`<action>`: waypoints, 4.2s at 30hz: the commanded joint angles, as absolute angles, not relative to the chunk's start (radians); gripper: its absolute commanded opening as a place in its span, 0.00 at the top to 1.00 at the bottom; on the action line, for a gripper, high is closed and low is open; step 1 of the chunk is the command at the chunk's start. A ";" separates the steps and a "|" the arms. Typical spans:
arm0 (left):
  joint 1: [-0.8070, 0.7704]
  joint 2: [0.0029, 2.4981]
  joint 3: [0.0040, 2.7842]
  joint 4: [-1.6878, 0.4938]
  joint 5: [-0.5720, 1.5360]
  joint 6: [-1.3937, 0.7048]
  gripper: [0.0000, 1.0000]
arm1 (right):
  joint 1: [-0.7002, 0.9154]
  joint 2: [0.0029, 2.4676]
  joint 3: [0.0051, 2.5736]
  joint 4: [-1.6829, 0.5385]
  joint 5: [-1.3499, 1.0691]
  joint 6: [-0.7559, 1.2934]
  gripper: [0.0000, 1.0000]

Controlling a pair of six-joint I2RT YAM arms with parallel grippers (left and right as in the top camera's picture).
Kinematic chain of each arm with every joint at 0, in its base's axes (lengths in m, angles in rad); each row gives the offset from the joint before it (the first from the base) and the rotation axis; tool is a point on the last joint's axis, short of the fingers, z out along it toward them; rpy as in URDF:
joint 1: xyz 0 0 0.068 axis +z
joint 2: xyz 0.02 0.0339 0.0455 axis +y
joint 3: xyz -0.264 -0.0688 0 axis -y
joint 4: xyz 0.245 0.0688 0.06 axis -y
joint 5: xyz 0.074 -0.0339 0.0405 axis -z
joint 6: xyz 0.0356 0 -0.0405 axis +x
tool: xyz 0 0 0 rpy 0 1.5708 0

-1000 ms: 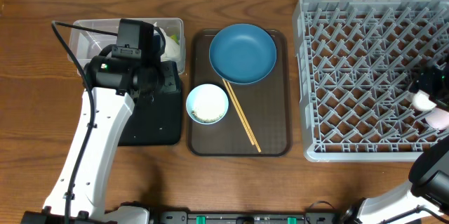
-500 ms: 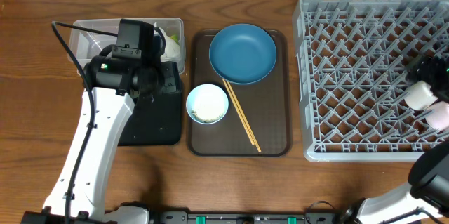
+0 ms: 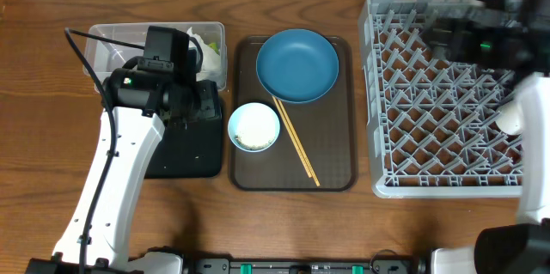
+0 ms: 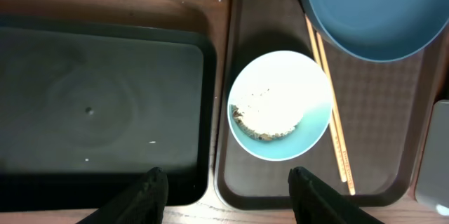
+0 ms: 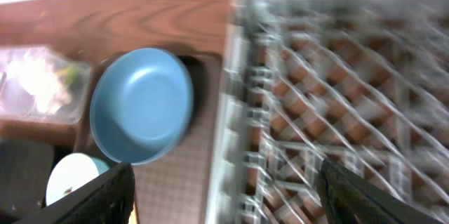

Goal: Sort waste into correct bins and load items into the dishwasher rack
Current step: 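Reach the right gripper to the blue plate rim and grasp it, then lift the blue plate with the right gripper into the dish rack, then release the plate in the rack and raise the right gripper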

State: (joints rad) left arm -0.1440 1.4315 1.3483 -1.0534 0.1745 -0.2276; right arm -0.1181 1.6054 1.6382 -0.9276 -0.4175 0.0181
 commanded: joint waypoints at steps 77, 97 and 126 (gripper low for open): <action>-0.139 1.452 1.345 -1.053 0.141 -0.211 0.41 | -0.010 1.683 1.691 -0.517 0.461 -0.243 0.99; -0.139 1.452 1.345 -1.049 0.141 -0.211 0.40 | -0.324 1.741 1.690 -0.110 0.637 -0.744 0.99; -0.139 1.452 1.345 -1.034 0.141 -0.212 0.41 | -0.395 2.065 1.689 0.107 0.848 -0.903 0.99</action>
